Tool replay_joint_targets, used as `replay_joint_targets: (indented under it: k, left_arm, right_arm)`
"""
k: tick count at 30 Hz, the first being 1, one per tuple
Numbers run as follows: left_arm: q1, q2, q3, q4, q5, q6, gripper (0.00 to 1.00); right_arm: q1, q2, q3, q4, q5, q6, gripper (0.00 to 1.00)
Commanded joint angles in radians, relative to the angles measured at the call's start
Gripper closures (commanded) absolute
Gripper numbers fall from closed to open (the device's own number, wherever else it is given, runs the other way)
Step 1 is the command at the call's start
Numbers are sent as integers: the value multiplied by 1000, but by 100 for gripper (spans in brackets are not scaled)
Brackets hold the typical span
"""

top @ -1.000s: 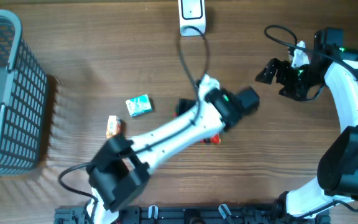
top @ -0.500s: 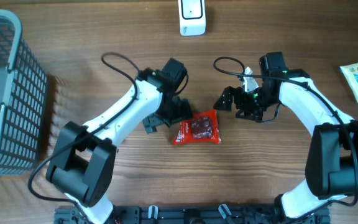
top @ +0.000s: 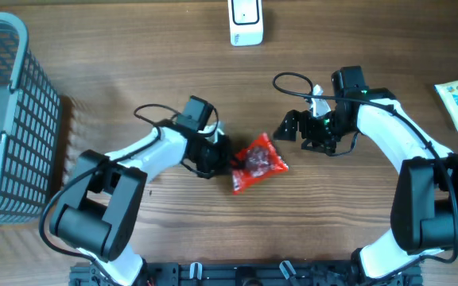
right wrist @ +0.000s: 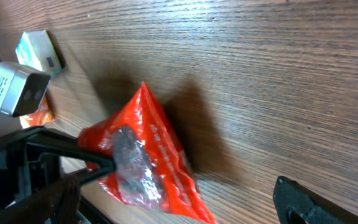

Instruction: Scan the item barcode

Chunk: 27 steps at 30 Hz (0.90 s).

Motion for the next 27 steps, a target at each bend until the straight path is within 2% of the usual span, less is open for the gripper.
replay_joint_targets:
  k: [1,5,8,10,13,15,19,22,25,27]
  left_arm:
    - [56,-8,116,-172,-141,14,96]
    - [27,-68,364,-457,-473,52,96]
    - [-49,-104,547,-605,-865,50,96]
    - [-117,-108,617,-695,-1210,-37,96]
    - [-183,-100,623,-728,-1430,-104,96]
    - [-204,-70,623,-728,-1504,-107,96]
    - [-252,32,623,-715,-1508,-163,96]
    - [-330,123,623,-682,-1489,-239,96]
    - [-384,181,623,-619,-1376,-238,96]
    - [-424,209,623,-589,-1379,-238,96]
  right_arm:
    - [-3,5,-6,3,19,-4,0]
    - [-3,5,-6,6,46,-3,0]
    - [-3,5,-6,13,81,0,0]
    - [-3,5,-6,13,129,6,0]
    - [-3,5,-6,20,184,61,0]
    - [-9,5,-6,21,204,113,0]
    - [-61,5,-6,24,203,131,0]
    - [-146,5,-6,17,199,138,0]
    - [-247,5,-6,17,137,113,0]
    - [-303,5,-6,12,71,73,0]
